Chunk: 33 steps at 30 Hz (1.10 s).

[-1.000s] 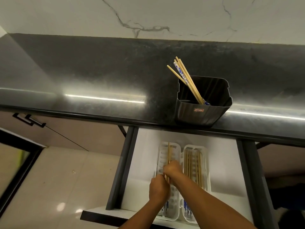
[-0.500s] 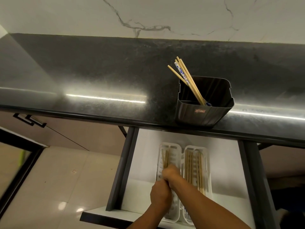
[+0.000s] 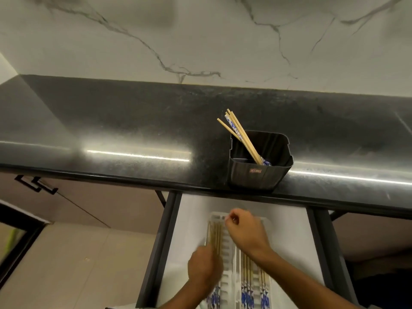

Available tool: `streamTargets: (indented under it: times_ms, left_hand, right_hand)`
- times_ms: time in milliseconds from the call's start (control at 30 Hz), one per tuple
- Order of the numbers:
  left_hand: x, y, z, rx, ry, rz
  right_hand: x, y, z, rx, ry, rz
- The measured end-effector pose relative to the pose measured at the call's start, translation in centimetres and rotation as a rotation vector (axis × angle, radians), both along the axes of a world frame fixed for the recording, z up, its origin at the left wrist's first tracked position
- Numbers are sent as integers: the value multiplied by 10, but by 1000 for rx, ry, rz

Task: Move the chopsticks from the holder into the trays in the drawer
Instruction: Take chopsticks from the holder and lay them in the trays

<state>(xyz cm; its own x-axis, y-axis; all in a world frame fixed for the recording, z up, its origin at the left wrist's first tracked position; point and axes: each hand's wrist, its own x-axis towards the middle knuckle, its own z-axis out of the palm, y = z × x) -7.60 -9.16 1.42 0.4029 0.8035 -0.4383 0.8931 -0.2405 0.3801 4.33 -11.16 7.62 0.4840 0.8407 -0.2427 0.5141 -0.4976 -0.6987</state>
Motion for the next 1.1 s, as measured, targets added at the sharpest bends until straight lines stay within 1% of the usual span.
streamTargets:
  times_ms: [100, 167, 233, 300, 400, 467, 600, 667, 800, 867, 967, 1100]
  left_hand:
    - [4, 28, 28, 76, -199, 64]
    - [9, 49, 50, 118, -332, 109]
    - [17, 70, 77, 202, -476, 148]
    - [28, 90, 102, 294, -572, 181]
    - [47, 118, 137, 323, -682, 213]
    - [62, 135, 155, 281, -742, 257]
    - [92, 161, 174, 126, -815, 293]
    - [102, 168, 178, 69, -839, 306]
    - [114, 173, 178, -153, -1030, 406]
    - [117, 173, 177, -227, -1086, 441]
    - [119, 173, 176, -275, -1137, 464]
    - [117, 174, 177, -274, -1177, 441]
  right_hand:
    - [17, 17, 66, 280, -117, 39]
    - [32, 38, 101, 440, -196, -5]
    - [52, 64, 125, 524, -225, -89]
    - [73, 89, 137, 469, -221, -130]
    - [98, 120, 139, 324, -342, -101]
    - [107, 134, 137, 253, -388, -64]
    - [112, 149, 128, 118, -371, 21]
    - [112, 150, 123, 109, -337, 37]
    - [111, 148, 119, 140, -281, 42]
    - [111, 147, 119, 157, -274, 34]
    - [111, 145, 120, 171, -258, 57]
    - [112, 138, 128, 222, -285, 99]
